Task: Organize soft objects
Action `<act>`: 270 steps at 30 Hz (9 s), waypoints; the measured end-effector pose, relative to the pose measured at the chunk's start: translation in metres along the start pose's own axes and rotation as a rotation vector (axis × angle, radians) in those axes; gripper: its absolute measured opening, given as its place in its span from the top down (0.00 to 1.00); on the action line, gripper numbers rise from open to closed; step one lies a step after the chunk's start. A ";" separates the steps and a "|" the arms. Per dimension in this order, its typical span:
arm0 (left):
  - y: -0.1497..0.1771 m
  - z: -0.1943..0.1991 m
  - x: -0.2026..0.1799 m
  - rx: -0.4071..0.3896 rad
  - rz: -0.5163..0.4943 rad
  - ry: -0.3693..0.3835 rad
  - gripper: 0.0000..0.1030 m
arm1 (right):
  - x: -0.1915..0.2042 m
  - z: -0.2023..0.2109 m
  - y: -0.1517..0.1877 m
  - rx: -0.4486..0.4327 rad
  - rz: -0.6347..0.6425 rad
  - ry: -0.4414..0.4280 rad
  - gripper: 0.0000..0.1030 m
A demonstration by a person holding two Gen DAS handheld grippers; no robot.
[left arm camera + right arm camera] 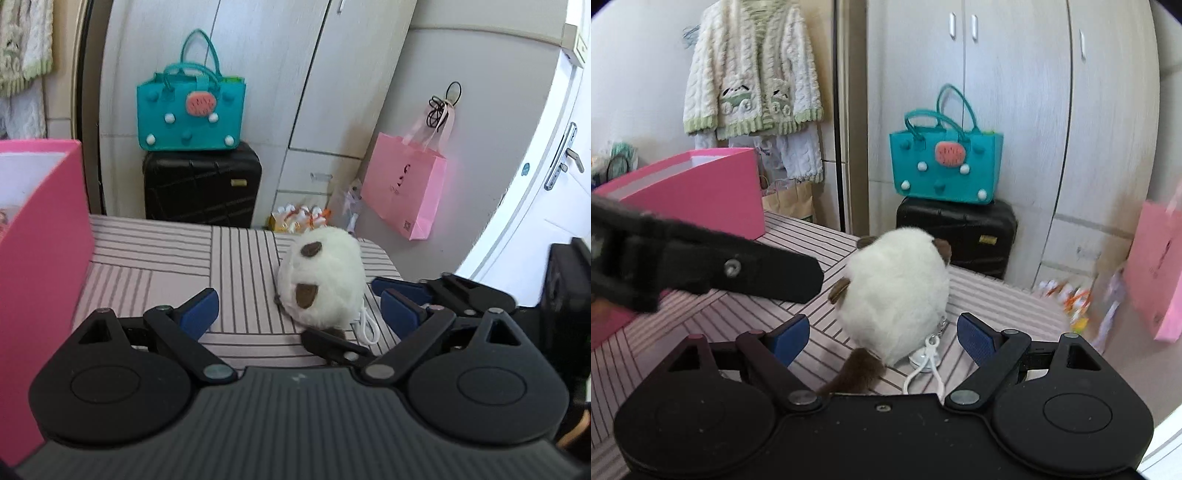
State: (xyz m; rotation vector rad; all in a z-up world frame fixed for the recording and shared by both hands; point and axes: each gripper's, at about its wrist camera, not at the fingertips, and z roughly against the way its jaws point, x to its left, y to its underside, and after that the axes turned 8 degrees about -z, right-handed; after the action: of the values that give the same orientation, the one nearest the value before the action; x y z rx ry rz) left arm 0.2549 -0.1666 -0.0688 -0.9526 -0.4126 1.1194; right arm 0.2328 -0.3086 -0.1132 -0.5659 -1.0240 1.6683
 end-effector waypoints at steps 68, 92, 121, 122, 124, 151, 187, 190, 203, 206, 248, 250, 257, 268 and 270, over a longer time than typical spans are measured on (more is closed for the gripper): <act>0.052 0.089 -0.001 0.123 -0.049 0.214 0.53 | 0.115 0.093 0.046 -0.022 -0.333 0.165 0.43; 0.036 0.182 0.022 0.147 -0.129 0.305 0.52 | 0.165 0.157 0.010 0.079 -0.081 -0.041 0.43; -0.004 0.287 0.110 -0.022 -0.101 0.143 0.52 | 0.269 0.160 -0.072 -0.063 0.185 -0.238 0.43; -0.005 0.286 0.114 -0.023 -0.100 0.135 0.52 | 0.271 0.156 -0.075 -0.056 0.182 -0.247 0.43; -0.007 0.285 0.122 -0.023 -0.095 0.114 0.52 | 0.275 0.148 -0.080 -0.048 0.180 -0.262 0.43; -0.052 0.135 0.226 0.151 -0.035 -0.002 0.52 | 0.259 -0.050 -0.132 0.133 0.178 -0.243 0.45; -0.025 0.184 0.191 0.137 -0.090 -0.072 0.45 | 0.255 0.006 -0.094 0.096 0.140 -0.127 0.32; -0.022 0.202 0.185 0.115 -0.103 -0.083 0.40 | 0.256 0.020 -0.089 0.083 0.138 -0.120 0.31; -0.008 0.259 0.144 0.054 -0.165 -0.068 0.21 | 0.245 0.103 -0.080 0.007 0.020 -0.104 0.15; -0.003 0.270 0.130 0.034 -0.192 -0.058 0.04 | 0.243 0.119 -0.074 0.006 -0.002 -0.081 0.09; 0.075 0.298 0.065 0.020 -0.095 -0.275 0.00 | 0.248 0.222 0.016 -0.078 -0.233 0.267 0.01; 0.077 0.299 0.062 0.021 -0.102 -0.282 0.00 | 0.248 0.223 0.017 -0.079 -0.238 0.267 0.01; 0.079 0.299 0.058 0.001 -0.105 -0.311 0.00 | 0.249 0.223 0.019 -0.075 -0.231 0.303 0.01; 0.086 0.300 0.050 -0.042 -0.158 -0.358 0.00 | 0.251 0.226 0.026 -0.079 -0.230 0.314 0.01; 0.088 0.301 0.048 -0.052 -0.162 -0.352 0.00 | 0.251 0.227 0.029 -0.089 -0.228 0.318 0.01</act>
State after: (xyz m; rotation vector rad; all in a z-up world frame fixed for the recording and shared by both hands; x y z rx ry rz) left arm 0.0117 0.0166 0.0195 -0.7514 -0.7943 1.1325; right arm -0.0438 -0.1558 0.0109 -0.7191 -0.8952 1.2897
